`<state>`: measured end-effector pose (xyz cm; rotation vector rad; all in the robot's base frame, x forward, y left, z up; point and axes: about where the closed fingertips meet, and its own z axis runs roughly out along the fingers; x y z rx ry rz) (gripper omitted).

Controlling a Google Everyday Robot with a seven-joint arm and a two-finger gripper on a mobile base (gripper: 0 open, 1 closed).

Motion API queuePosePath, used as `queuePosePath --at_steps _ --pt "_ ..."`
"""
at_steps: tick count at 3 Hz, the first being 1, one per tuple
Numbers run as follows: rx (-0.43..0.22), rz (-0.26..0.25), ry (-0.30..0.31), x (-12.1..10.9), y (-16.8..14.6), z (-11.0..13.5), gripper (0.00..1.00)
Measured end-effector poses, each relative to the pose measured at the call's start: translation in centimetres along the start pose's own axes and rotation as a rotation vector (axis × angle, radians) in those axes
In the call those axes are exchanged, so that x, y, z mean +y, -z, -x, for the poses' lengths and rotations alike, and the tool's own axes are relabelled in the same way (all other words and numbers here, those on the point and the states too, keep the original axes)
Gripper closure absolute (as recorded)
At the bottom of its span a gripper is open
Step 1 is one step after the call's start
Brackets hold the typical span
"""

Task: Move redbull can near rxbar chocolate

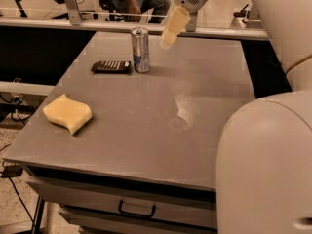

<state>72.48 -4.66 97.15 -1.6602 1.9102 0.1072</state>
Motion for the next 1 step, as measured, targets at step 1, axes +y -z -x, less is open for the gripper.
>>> queuePosePath --at_steps 1 --pt "0.0 0.0 0.0 0.0 -0.01 0.0 0.0"
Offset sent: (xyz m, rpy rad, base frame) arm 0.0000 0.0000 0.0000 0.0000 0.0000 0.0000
